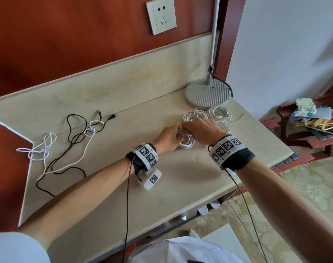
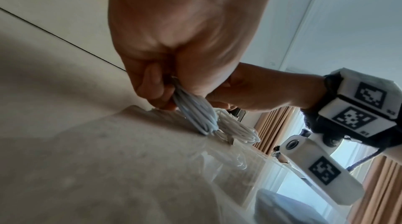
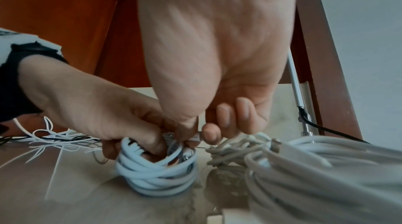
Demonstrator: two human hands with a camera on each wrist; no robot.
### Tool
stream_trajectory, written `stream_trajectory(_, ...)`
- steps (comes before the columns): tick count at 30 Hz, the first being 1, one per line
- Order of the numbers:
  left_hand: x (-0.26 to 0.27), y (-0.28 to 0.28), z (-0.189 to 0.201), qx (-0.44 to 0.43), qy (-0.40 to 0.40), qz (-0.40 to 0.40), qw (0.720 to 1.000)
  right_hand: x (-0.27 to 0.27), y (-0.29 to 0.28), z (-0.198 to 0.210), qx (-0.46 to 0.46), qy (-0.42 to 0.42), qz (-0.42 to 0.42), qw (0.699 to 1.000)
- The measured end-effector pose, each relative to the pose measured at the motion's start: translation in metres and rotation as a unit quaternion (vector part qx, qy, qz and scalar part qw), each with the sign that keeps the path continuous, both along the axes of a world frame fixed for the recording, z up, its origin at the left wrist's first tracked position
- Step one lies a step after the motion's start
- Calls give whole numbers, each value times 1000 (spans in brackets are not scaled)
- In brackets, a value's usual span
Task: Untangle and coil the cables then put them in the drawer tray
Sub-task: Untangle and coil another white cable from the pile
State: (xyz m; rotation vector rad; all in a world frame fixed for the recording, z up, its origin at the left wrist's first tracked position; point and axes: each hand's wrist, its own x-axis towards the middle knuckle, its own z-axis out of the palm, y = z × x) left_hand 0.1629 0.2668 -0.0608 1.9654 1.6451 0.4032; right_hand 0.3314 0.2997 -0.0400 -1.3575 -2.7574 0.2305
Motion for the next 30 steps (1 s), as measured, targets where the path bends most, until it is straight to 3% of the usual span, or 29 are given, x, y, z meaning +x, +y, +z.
stream_trajectory(3, -7, -2, 0, 13, 22, -15, 1000, -1, 1, 0, 0, -2, 4, 1000)
stream_trajectory(7, -15, 3, 2, 48, 186, -51, 980, -4, 3, 2, -5, -7, 8, 1000)
stream_trajectory(10, -18, 5, 6, 59, 232, -75, 968, -4, 6, 0, -37, 19, 10, 999)
stream_trajectory(14, -20, 8, 4, 56, 234, -87, 967, -2, 8, 0, -97, 67, -23, 993)
stream_trajectory(17, -20, 11, 0, 54, 218, -101, 969, -2, 10, -2, -147, 136, -96, 975)
stream_trajectory(19, -21, 12, -2, 60, 179, -114, 975, 0, 12, -5, -197, 213, -153, 945)
stream_trajectory(22, -21, 13, -5, 75, 102, -121, 985, 1, 12, -7, -273, 331, -224, 875)
stream_trajectory(24, -20, 14, -6, 81, 90, -129, 984, -3, 9, -9, -286, 367, -262, 845)
stream_trajectory(27, -20, 16, -6, 93, 73, -137, 984, -15, 7, -12, -251, 356, -310, 845)
stream_trajectory(30, -21, 16, -9, 115, 101, -119, 981, -24, 5, -9, -194, 286, -319, 882)
